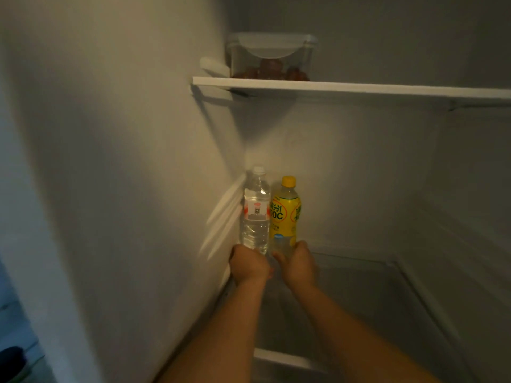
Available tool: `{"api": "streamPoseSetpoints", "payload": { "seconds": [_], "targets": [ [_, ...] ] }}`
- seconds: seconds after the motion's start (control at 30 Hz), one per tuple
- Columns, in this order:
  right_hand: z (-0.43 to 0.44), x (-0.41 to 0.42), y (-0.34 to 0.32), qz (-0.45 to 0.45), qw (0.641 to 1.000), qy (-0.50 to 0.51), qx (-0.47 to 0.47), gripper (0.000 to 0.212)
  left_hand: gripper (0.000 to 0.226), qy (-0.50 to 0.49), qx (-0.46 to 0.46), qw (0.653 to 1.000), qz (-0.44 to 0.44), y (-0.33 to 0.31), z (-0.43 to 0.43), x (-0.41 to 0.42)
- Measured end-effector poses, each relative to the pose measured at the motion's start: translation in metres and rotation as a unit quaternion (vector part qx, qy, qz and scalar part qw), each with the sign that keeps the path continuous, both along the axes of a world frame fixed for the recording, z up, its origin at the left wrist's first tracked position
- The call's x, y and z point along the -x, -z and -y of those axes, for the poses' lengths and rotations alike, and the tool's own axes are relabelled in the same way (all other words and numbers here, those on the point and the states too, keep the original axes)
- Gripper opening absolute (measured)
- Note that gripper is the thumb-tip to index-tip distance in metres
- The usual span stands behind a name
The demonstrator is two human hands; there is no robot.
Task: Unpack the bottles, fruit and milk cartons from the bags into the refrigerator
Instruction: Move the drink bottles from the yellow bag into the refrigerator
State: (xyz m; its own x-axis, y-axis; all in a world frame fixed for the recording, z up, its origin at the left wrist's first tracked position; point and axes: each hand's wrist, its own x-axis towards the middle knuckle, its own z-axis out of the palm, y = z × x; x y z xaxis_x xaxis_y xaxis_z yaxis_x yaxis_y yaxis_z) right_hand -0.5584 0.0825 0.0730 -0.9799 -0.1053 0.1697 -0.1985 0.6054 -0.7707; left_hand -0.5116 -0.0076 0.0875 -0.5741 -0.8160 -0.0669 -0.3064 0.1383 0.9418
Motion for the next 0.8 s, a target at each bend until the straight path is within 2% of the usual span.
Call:
{"api": "streamPoseSetpoints", "payload": {
  "seconds": [0.13,0.3,0.43,0.53,0.67,0.8],
  "targets": [
    [0.001,0.004,0.002,-0.007,1.000,-0.003,0.001,0.041,0.025,-0.011,-0.012,0.999,-0.030,0.008,0.003,0.008],
    [-0.012,-0.005,-0.012,0.014,0.999,-0.039,0.030,0.059,0.024,0.004,-0.022,0.998,-0.065,0.003,-0.008,-0.007],
    [-0.038,-0.038,-0.028,0.031,0.993,-0.068,0.087,0.063,0.014,0.083,0.069,0.990,-0.086,-0.003,-0.033,-0.047],
    [-0.058,-0.073,-0.030,0.011,0.991,-0.096,0.091,0.053,0.010,0.143,0.191,0.965,-0.107,-0.001,-0.042,-0.084],
    [-0.085,-0.120,-0.018,-0.050,0.994,-0.093,0.015,0.053,0.020,0.131,0.420,0.897,-0.040,0.015,-0.048,-0.137],
    [-0.109,-0.162,0.009,-0.132,0.973,-0.040,-0.185,0.052,0.037,0.134,0.488,0.863,-0.015,0.042,-0.051,-0.173]
  ]
}}
